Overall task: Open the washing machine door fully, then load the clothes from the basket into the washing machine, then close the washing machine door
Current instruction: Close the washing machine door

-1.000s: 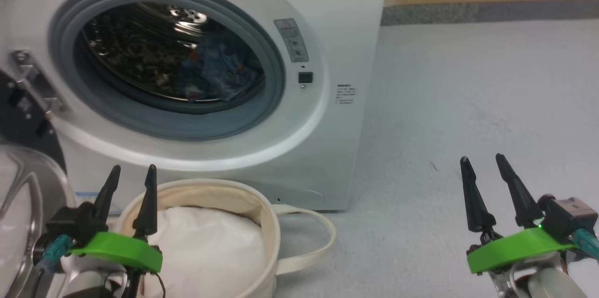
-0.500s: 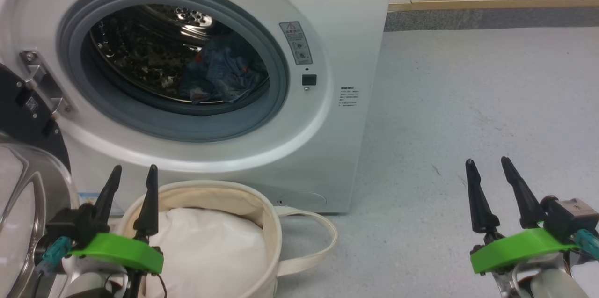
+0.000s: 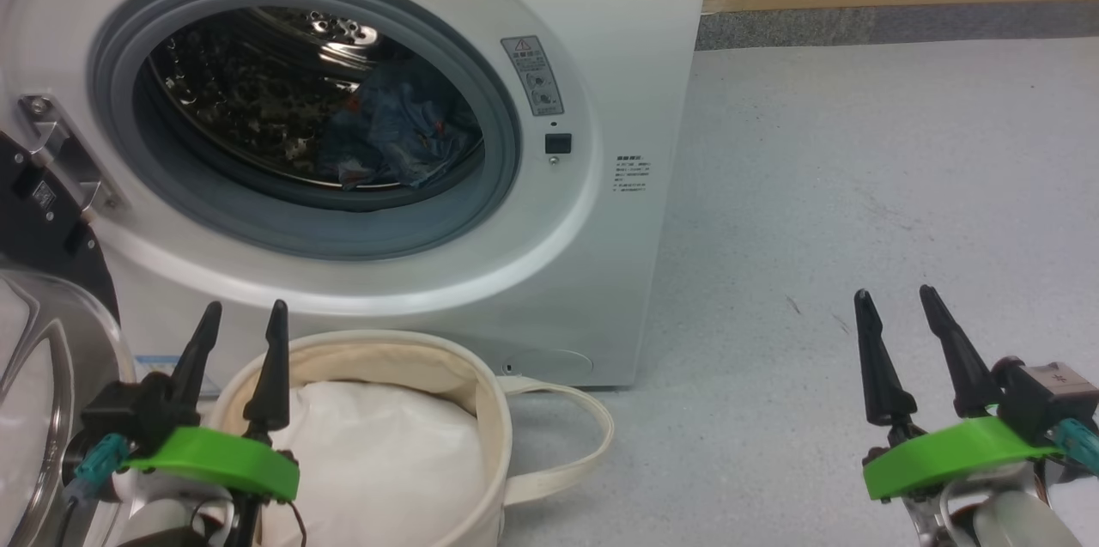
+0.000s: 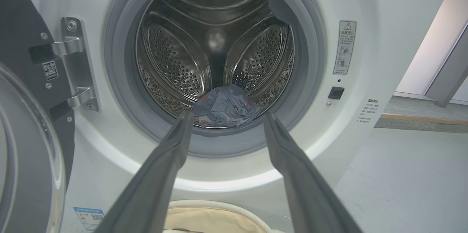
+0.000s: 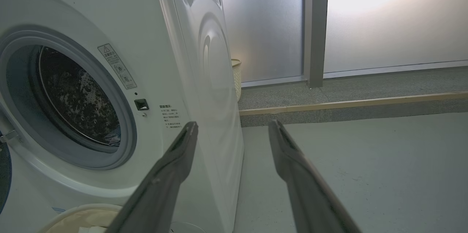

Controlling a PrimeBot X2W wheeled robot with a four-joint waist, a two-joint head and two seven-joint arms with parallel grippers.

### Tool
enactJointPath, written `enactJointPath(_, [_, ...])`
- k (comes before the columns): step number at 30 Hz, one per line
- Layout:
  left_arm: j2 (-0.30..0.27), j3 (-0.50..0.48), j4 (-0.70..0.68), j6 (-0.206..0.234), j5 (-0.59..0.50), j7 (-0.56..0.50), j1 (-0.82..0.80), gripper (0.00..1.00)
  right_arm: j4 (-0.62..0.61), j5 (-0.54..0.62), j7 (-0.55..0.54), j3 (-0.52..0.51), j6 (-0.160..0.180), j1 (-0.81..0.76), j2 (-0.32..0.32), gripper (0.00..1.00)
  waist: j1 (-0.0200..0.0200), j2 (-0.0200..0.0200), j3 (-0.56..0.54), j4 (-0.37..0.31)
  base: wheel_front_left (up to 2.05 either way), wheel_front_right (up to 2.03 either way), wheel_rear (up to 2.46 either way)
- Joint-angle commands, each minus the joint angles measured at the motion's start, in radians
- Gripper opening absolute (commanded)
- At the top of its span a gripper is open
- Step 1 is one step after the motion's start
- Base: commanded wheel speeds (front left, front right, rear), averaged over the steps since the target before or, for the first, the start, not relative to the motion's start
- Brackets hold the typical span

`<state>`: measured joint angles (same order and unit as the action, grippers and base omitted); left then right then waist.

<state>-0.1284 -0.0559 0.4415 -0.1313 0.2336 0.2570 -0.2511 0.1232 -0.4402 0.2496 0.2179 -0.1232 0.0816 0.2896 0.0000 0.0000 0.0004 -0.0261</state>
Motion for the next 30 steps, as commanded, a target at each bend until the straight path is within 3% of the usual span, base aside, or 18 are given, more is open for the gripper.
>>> enactJointPath(1, [-0.019, -0.039, -0.04, 0.001, 0.006, 0.005, -0.036, 1.0, -0.033, 0.0, 0.012, 0.012, -0.008, 0.04, 0.022, 1.0, 0.0, 0.0, 0.0, 0.0, 0.0, 0.0, 0.0])
enactJointPath(19, [-0.012, -0.057, -0.034, 0.001, 0.018, 0.005, -0.043, 1.0, -0.035, -0.002, 0.012, 0.016, -0.008, 0.049, 0.022, 1.0, 0.0, 0.0, 0.009, 0.002, -0.06, 0.02, 0.04])
enactJointPath(30, [-0.012, -0.059, -0.032, 0.001, 0.024, 0.005, -0.043, 1.0, -0.033, -0.004, 0.012, 0.019, -0.008, 0.049, 0.017, 1.0, 0.0, 0.0, 0.008, 0.005, -1.47, 0.97, 0.5])
